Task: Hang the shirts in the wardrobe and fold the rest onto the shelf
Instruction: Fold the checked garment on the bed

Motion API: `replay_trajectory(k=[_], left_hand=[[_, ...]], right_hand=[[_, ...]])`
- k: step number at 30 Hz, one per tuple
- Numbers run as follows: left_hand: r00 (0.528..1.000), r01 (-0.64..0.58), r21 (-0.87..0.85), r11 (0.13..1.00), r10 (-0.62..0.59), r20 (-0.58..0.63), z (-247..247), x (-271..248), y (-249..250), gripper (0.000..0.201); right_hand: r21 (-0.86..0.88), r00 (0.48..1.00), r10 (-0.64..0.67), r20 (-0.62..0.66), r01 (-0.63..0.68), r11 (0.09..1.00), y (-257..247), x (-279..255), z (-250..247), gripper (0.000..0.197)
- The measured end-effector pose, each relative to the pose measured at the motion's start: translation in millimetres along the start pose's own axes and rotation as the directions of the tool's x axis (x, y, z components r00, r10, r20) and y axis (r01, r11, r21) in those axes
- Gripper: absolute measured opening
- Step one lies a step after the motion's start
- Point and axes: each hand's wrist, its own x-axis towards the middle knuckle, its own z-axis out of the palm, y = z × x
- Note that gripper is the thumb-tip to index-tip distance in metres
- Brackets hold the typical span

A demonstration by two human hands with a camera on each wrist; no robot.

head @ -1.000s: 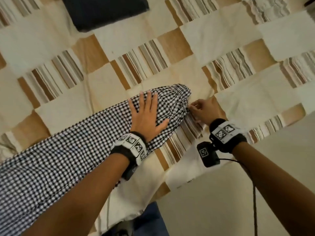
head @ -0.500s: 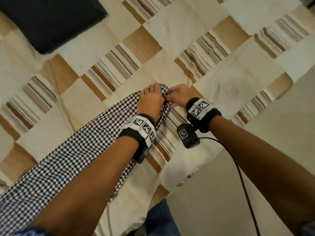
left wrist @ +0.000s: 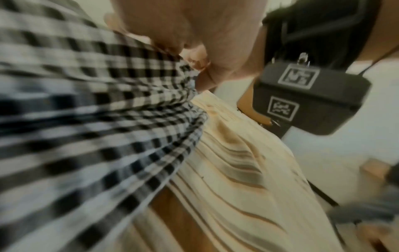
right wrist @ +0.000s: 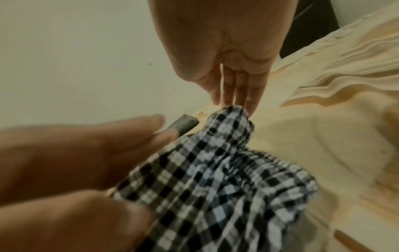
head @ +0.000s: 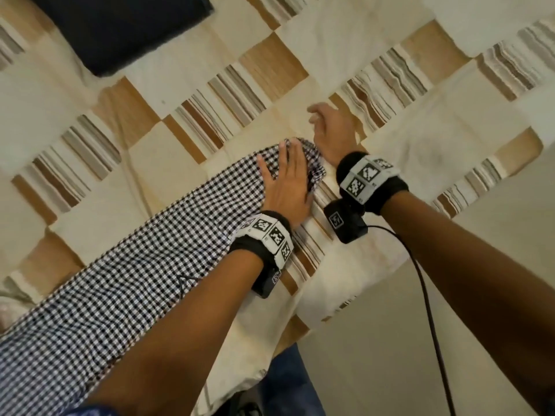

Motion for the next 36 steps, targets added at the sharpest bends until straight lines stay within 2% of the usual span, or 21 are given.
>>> replay_trajectory(k=[2,4,5,8,9,10,13,15,19,25,28,31,33,35,36], left_hand=[[0.983,0.112,-0.16,0.981,-0.132,-0.126,-5.2,-20.5,-12.3,0.087],[0.952,0.23,-0.211,0.95,-0.264,-0.153,1.6,-45.5,-28.0,0.089],[0.946,0.267,-0.192,0.945,-0.295,-0.138,8.4,-59.5,-35.5,0.091],[0.963,0.254,-0.043,0.966,-0.257,-0.087,37.4,-96.9,-54.3,0.099],[0.966,0.248,0.003,0.969,-0.247,-0.081,44.9,-105.8,-58.1,0.098],[0.967,0.246,0.044,0.968,-0.242,-0.085,52.3,-112.1,-61.0,0.095],[0.969,0.246,0.133,0.96,-0.241,-0.051,69.7,-125.9,-63.7,0.103],[0.968,0.25,0.173,0.953,-0.24,-0.078,77.7,-133.9,-66.4,0.112],[0.96,0.268,0.14,0.953,-0.252,-0.122,85.9,-152.3,-69.4,0.122],[0.979,0.201,0.165,0.966,-0.202,-0.015,87.4,-180.9,-46.3,0.101],[0.967,0.253,0.153,0.955,-0.257,0.002,89.7,-197.8,-56.3,0.095],[0.947,0.32,0.086,0.944,-0.32,-0.013,95.5,-218.8,-66.0,0.087],[0.967,0.255,0.034,0.966,-0.254,-0.031,97.4,-235.1,-67.9,0.09],[0.974,0.189,-0.032,0.982,-0.191,-0.12,94.3,-247.2,-69.0,0.077],[0.963,0.198,-0.071,0.978,-0.207,-0.17,89.6,-249.0,-69.9,0.068]], right_hand=[[0.012,0.989,-0.129,0.068,0.129,0.992,-13.4,5.0,2.8,0.033],[-0.066,0.946,-0.243,0.214,0.262,0.963,-22.7,1.5,9.1,0.036],[-0.139,0.906,-0.283,0.315,0.339,0.93,-22.6,-3.8,14.9,0.038],[-0.33,0.753,-0.363,0.549,0.594,0.733,-4.3,-27.7,29.7,0.055],[-0.364,0.72,-0.383,0.579,0.649,0.669,6.7,-33.6,31.6,0.062],[-0.387,0.708,-0.385,0.591,0.668,0.635,18.1,-36.1,33.0,0.066],[-0.437,0.725,-0.345,0.596,0.654,0.618,32.7,-34.4,37.3,0.064],[-0.442,0.729,-0.348,0.589,0.651,0.617,30.0,-30.9,39.3,0.064],[-0.481,0.713,-0.341,0.613,0.679,0.554,25.7,-30.3,39.5,0.067],[-0.492,0.72,-0.296,0.627,0.661,0.567,19.0,-29.4,34.9,0.072],[-0.528,0.723,-0.278,0.632,0.664,0.529,14.3,-31.0,32.8,0.074],[-0.584,0.775,-0.265,0.574,0.614,0.531,-2.4,-37.4,35.5,0.065],[-0.619,0.815,-0.322,0.481,0.576,0.533,-20.8,-51.7,43.2,0.057],[-0.596,0.809,-0.397,0.434,0.588,0.547,-46.6,-76.4,57.8,0.055],[-0.563,0.791,-0.435,0.431,0.612,0.555,-59.8,-91.7,68.9,0.054]])
